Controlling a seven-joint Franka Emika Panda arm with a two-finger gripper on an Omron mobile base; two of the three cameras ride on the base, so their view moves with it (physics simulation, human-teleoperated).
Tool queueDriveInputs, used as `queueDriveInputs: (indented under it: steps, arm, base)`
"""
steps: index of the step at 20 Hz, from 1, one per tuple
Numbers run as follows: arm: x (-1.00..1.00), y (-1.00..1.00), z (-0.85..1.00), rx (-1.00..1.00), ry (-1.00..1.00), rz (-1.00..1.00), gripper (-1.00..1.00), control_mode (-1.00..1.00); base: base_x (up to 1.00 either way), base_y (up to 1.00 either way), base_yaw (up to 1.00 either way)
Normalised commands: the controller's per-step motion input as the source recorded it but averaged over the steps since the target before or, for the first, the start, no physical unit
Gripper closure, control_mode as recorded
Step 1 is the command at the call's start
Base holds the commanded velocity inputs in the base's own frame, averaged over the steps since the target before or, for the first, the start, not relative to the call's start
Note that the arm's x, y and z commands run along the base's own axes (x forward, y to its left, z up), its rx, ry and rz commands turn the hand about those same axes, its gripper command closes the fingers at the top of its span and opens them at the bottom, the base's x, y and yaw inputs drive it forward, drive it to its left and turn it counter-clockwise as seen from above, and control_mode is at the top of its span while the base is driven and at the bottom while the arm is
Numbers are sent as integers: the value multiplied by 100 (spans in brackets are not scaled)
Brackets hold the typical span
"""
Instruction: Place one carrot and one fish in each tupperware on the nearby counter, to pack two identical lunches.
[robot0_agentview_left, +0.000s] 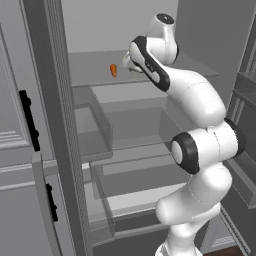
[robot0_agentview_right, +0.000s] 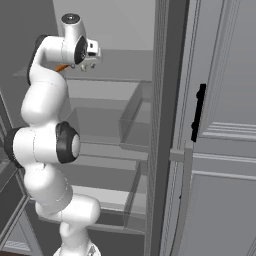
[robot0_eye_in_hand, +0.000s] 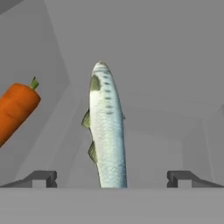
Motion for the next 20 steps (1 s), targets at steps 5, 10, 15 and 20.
queueDriveInputs:
  steps: [5,10,15,20]
  arm:
    - [6,29,-33,0,-13,4,-100,-100]
    - [36,12,-5,0,0,5,-100,-100]
    - [36,0,4,0,4,0,-100,-100]
    - [33,5,-16,-1,0,0,-100,-100]
  base:
    - [0,0,0]
    - [0,0,0]
    - [0,0,0]
    - [0,0,0]
